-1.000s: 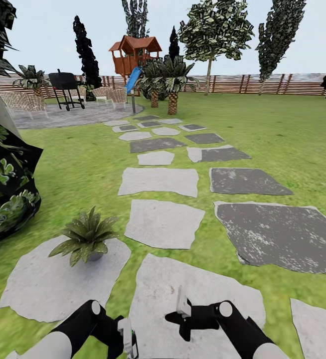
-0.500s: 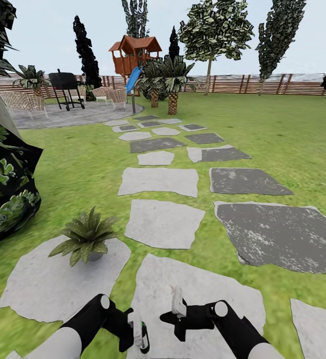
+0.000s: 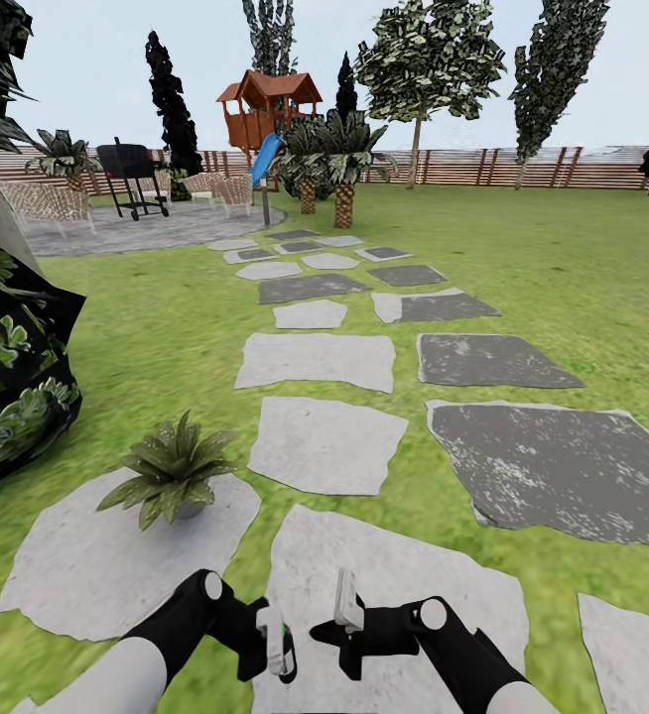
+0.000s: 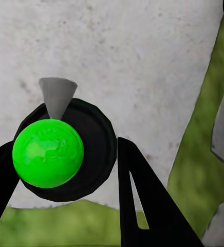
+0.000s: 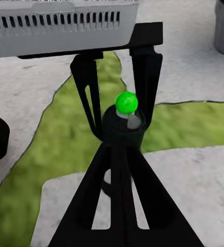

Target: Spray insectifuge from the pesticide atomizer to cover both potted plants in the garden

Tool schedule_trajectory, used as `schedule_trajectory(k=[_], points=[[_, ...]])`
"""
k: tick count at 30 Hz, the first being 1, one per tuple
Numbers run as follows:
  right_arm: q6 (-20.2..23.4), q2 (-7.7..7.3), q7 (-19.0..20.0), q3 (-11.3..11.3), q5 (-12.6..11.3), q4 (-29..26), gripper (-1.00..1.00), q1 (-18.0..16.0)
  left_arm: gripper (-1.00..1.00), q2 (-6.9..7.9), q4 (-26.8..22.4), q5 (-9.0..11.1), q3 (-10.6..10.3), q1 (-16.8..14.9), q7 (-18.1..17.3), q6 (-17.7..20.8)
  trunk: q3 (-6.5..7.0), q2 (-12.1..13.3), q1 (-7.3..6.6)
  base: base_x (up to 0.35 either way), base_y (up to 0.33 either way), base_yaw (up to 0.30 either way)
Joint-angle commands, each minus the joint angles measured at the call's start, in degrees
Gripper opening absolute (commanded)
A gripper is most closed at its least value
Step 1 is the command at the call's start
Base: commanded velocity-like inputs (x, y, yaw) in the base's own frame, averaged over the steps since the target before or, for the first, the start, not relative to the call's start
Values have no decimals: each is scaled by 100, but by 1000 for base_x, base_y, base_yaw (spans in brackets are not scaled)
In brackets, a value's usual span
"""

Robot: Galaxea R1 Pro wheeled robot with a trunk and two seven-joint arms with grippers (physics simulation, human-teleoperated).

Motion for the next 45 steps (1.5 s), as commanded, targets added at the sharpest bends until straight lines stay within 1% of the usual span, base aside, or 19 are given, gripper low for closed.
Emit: schedule_trajectory(k=[1,6,7,13,15,21,24,28,33,45], points=[[-26,0,-1,-7,48,-6,-100,-3,-100,0,-7,-50,-30,-1,-8,-60,-5,-2,-1,0,0,0],[-10,-18,-13,-9,79,-8,-100,-2,-100,17,-8,-45,-194,-15,-149,-63,-5,-2,-1,0,0,0],[-10,-19,-14,-14,81,-10,-100,-1,-100,3,-8,-43,-303,-23,-411,-62,-5,-2,-1,0,0,0],[-10,-37,-24,-25,82,-15,-100,-1,-100,-32,1,-27,-305,-28,-652,-57,-5,-2,-1,0,0,0],[-10,-37,-24,-26,82,-15,-100,-3,-100,-52,-6,-25,-302,-28,-663,-53,-5,-2,-1,0,0,0],[-11,-37,-24,-33,82,-15,-100,-1,-100,-202,-16,-24,-300,-36,-653,-44,-5,-2,-1,0,0,0],[-12,-37,-24,-31,82,-15,-100,-1,-100,-248,-16,-20,-294,-52,-652,-52,-5,-2,-1,0,0,0],[-12,-37,-24,-31,82,-15,-100,-2,-100,-258,-35,18,-293,-62,-651,-60,-5,-2,-1,0,0,0],[-10,-37,-24,-35,82,-15,-100,-1,-100,-245,-238,36,-285,-55,-694,-61,-5,-2,-1,0,0,0],[-11,-37,-24,-35,82,-15,-100,-1,-100,-258,-254,37,-275,-28,-704,-70,-5,-2,-1,0,0,0]])
